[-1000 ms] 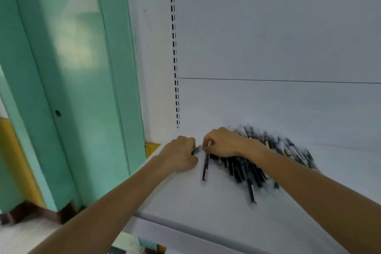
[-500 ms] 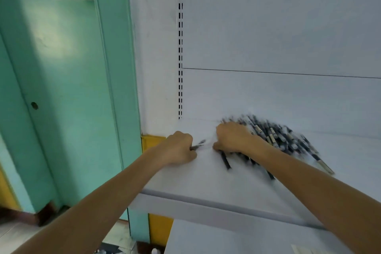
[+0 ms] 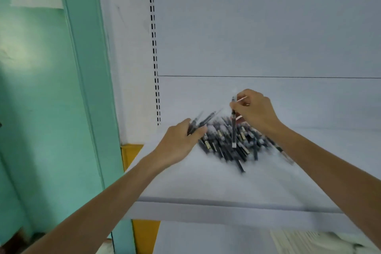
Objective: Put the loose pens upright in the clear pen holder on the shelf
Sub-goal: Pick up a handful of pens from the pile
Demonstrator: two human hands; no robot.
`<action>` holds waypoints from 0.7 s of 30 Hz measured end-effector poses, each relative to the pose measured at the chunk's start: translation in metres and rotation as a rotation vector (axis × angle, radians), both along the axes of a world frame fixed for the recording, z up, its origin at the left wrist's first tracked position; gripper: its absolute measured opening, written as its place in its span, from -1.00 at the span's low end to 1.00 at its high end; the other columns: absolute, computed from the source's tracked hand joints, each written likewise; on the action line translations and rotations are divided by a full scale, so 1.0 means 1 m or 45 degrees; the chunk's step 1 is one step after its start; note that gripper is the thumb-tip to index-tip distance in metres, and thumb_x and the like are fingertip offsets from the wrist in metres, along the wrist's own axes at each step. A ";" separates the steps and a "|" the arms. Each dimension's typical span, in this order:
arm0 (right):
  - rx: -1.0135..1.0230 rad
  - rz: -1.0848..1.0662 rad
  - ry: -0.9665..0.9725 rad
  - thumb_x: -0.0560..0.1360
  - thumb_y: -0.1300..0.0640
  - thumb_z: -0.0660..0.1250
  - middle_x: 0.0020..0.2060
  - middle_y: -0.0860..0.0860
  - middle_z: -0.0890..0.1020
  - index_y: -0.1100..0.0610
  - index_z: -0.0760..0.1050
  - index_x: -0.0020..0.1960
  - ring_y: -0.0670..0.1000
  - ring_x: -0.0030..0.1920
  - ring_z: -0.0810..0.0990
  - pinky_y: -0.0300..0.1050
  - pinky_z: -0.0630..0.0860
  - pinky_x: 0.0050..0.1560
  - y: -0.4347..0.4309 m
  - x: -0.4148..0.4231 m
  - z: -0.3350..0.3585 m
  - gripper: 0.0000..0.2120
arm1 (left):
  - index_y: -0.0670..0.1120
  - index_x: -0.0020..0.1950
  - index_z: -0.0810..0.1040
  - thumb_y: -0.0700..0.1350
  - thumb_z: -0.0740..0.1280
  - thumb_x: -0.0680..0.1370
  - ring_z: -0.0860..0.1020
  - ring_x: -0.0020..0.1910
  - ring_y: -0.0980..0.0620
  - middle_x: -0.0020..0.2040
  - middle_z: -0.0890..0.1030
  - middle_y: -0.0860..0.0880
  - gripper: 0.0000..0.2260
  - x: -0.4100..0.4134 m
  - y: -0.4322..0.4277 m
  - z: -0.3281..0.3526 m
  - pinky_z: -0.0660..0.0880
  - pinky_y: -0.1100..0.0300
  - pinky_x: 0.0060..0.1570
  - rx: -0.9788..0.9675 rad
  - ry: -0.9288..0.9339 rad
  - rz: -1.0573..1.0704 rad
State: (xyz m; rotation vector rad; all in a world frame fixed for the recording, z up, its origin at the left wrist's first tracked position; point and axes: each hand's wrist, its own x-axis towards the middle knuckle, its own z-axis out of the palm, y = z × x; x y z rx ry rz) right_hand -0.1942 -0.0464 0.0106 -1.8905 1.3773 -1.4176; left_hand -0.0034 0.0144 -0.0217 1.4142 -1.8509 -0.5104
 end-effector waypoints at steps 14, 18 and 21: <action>0.086 -0.501 -0.063 0.50 0.36 0.30 -0.04 0.20 0.53 0.08 0.32 0.34 0.04 -0.33 0.64 -0.20 0.60 -0.41 0.101 -0.283 -0.020 -0.53 | -0.06 -0.27 0.29 0.00 0.17 0.57 0.34 -0.42 0.11 -0.31 0.44 0.02 -0.75 -0.287 0.011 -0.002 0.25 0.43 -0.56 0.010 0.059 -0.507; 0.134 -0.651 -0.066 0.42 0.40 0.38 -0.01 0.20 0.52 0.06 0.29 0.36 0.11 -0.21 0.66 -0.10 0.64 -0.32 0.143 -0.371 -0.027 -0.41 | -0.06 -0.28 0.27 0.05 0.23 0.56 0.31 -0.44 0.12 -0.35 0.38 0.04 -0.70 -0.373 0.032 -0.010 0.27 0.45 -0.54 0.020 0.066 -0.580; 0.118 -0.742 -0.099 0.44 0.39 0.37 -0.08 0.15 0.52 0.05 0.29 0.35 0.10 -0.23 0.66 -0.09 0.64 -0.30 0.176 -0.431 -0.037 -0.43 | -0.07 -0.29 0.24 0.03 0.17 0.60 0.30 -0.43 0.11 -0.34 0.36 0.02 -0.69 -0.434 0.047 -0.022 0.28 0.40 -0.52 0.051 0.085 -0.624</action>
